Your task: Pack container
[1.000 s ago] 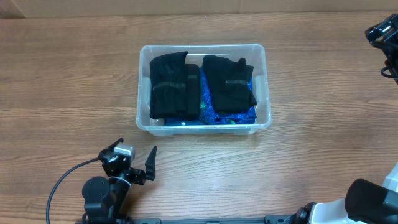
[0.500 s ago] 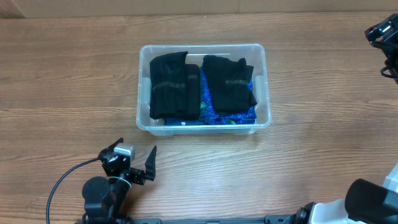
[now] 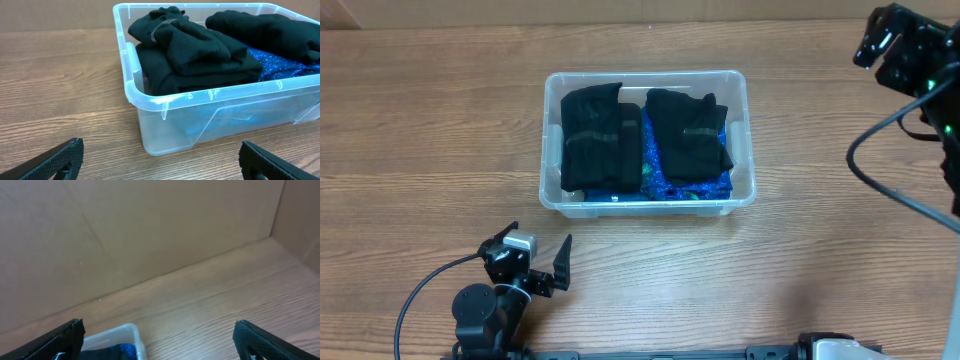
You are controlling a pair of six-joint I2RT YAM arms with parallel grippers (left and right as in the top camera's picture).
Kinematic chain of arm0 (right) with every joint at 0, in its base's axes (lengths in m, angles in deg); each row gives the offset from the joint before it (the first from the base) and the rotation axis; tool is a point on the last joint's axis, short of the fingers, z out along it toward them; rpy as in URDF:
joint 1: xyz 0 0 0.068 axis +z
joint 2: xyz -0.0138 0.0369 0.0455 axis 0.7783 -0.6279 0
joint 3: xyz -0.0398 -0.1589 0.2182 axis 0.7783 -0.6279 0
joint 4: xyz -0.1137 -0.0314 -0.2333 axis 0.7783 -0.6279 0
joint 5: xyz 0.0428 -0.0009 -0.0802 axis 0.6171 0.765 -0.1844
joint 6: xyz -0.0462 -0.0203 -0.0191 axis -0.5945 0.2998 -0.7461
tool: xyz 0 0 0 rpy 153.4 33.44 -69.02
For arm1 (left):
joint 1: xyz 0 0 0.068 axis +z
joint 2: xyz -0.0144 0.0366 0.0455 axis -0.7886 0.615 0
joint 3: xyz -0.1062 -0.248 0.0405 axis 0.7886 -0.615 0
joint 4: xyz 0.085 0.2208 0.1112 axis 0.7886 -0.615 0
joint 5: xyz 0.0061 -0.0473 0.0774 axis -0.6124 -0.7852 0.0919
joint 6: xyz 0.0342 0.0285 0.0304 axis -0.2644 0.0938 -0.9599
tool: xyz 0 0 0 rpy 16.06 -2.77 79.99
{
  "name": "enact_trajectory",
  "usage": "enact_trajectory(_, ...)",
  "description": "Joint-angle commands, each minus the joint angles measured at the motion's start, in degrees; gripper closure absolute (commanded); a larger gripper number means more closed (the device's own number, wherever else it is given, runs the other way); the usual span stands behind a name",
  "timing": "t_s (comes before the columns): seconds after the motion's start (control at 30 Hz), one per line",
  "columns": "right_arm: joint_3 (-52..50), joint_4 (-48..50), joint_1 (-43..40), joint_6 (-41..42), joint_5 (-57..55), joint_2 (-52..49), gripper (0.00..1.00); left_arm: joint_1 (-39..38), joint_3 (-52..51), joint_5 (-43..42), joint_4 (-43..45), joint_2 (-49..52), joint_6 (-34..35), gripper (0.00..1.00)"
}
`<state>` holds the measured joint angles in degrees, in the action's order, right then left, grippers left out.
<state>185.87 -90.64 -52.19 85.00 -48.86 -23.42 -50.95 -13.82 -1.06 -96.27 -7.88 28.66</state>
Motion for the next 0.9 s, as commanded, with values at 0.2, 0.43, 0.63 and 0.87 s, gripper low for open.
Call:
enact_trajectory(0.2,-1.90,0.46,0.11,-4.00,-2.21,9.62,0.00,-0.39,-0.52,0.52,0.39,-0.70,0.15,0.00)
enact_trajectory(0.43,-24.20,13.38,0.11,-3.91,-2.19,23.96,0.00,-0.39,-0.52,0.52,0.39,-0.70,0.17,0.00)
enact_trajectory(0.63,-46.80,14.62,-1.01,-3.85,-1.46,38.82,0.00,-0.39,-0.52,0.52,0.39,-0.70,0.15,0.00)
enact_trajectory(0.87,-74.58,28.11,-1.03,-3.89,0.09,58.14,0.00,-0.39,-0.52,0.50,0.39,-0.70,0.17,0.00)
